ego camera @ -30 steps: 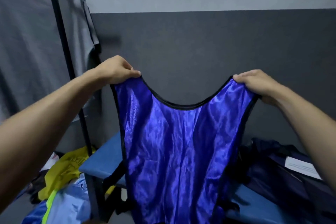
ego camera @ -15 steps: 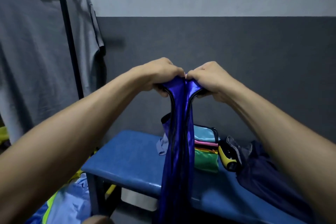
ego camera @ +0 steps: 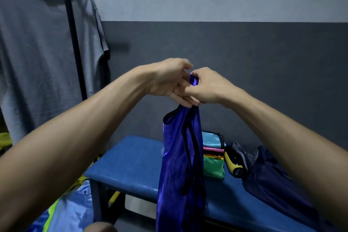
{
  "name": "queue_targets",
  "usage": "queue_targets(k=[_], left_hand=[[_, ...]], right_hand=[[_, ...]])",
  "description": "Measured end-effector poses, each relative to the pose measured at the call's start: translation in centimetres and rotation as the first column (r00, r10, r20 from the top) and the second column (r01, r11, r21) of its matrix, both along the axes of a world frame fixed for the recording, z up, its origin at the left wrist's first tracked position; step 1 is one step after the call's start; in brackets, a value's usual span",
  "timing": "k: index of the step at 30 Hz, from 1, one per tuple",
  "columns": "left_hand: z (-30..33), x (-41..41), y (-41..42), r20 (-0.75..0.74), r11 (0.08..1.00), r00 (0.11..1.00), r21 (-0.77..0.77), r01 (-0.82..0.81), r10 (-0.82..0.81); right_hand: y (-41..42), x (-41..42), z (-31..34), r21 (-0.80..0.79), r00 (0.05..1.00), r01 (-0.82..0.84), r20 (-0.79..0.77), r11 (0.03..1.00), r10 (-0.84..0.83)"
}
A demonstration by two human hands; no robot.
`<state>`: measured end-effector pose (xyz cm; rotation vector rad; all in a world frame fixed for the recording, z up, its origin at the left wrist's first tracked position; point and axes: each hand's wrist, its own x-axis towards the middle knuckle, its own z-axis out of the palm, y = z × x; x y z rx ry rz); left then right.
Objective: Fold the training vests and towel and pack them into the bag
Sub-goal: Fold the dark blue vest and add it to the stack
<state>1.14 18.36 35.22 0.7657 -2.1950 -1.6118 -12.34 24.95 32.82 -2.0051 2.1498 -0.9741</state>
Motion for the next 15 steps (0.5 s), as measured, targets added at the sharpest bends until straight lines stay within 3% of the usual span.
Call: queue_targets(k=[4, 9, 12, 15], left_hand=[[-0.3, 0.6, -0.4, 0.017, 0.999, 0.999, -0.018, 0.043, -0.043], [-0.4, 1.6, 0.0, 0.102, 0.966, 0.994, -0.247, 0.070, -0.046], [-0.5, 2.0, 0.1, 0.165, 0.940, 0.986, -0.330, 0.083, -0.029], [-0.9, 2.4, -0.3, 0.101, 0.943, 0.993, -0.322, 0.088, -0.058]], right_hand=[[0.4, -0.7, 0.9, 0.056, 0.989, -0.131, -0.058, 0.990, 0.134], [0.9, -2.0, 1.7, 0.132, 0.955, -0.267, -0.095, 0.955, 0.280], [0.9, -2.6, 2.0, 0.087, 0.949, -0.278, -0.129, 0.957, 0.287], [1.2, -2.9, 2.3, 0.110, 0.947, -0.268, -0.152, 0.957, 0.283]])
